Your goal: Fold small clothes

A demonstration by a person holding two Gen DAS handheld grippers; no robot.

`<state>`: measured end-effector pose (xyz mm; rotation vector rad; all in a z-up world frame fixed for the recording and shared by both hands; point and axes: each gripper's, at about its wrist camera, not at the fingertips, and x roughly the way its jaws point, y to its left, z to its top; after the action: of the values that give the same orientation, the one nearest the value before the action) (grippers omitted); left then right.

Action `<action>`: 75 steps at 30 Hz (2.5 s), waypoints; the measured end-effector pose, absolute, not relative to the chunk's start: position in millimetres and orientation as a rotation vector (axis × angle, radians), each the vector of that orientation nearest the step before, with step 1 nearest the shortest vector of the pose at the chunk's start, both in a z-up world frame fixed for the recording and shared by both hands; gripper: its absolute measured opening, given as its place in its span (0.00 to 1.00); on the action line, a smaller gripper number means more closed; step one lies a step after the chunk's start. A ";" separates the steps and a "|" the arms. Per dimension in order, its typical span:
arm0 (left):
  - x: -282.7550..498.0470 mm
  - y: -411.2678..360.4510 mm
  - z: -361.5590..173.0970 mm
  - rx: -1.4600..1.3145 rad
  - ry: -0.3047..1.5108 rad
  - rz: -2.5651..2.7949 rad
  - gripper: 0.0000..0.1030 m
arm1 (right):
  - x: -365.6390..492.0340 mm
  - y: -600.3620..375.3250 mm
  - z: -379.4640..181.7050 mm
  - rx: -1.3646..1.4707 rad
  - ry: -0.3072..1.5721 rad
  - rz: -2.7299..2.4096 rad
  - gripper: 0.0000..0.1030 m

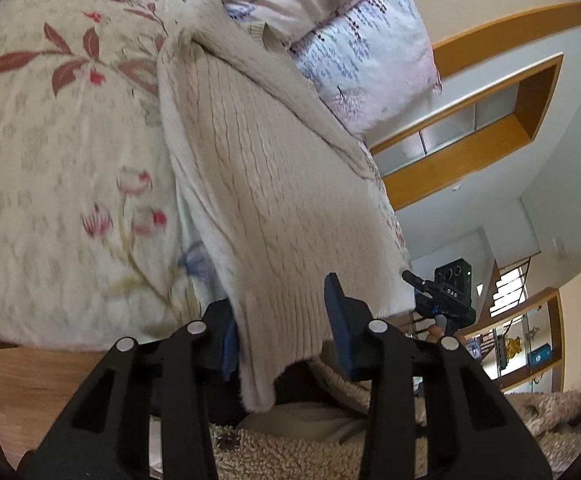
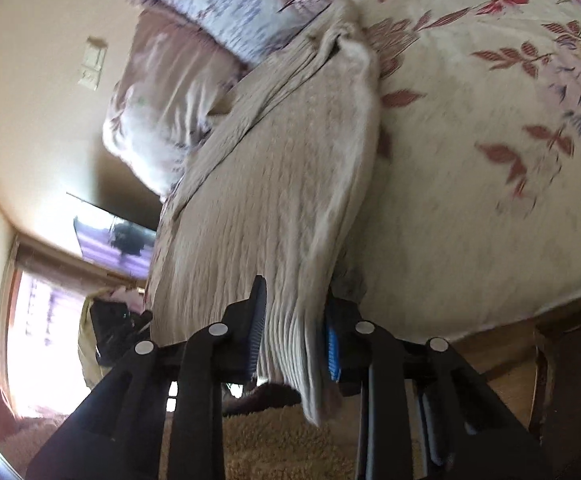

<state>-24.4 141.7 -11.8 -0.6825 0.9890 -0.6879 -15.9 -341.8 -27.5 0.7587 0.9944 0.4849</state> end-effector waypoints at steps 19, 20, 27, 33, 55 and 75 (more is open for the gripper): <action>-24.1 144.5 14.0 -0.611 0.867 -0.623 0.06 | -40.3 -321.0 38.6 0.461 0.618 0.372 0.08; -22.8 145.9 16.8 -0.606 0.854 -0.611 0.06 | -40.7 -320.5 43.8 0.443 0.582 0.351 0.08; -3.7 160.6 50.4 -0.587 0.718 -0.511 0.06 | -35.3 -312.2 66.5 0.306 0.421 0.229 0.08; 13.3 161.4 73.6 -0.520 0.654 -0.448 0.06 | -28.9 -305.0 79.2 0.244 0.334 0.178 0.08; 159.6 130.0 133.1 -0.362 0.545 -0.307 0.06 | 97.0 -299.4 114.6 0.209 0.312 0.107 0.08; 281.4 141.2 29.9 -0.626 0.851 -0.210 0.27 | 265.5 -325.2 27.7 0.611 0.759 0.073 0.47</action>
<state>281.4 141.2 29.9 -0.6263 0.8511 -0.2100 265.5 -325.2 27.7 0.6106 0.7592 0.0730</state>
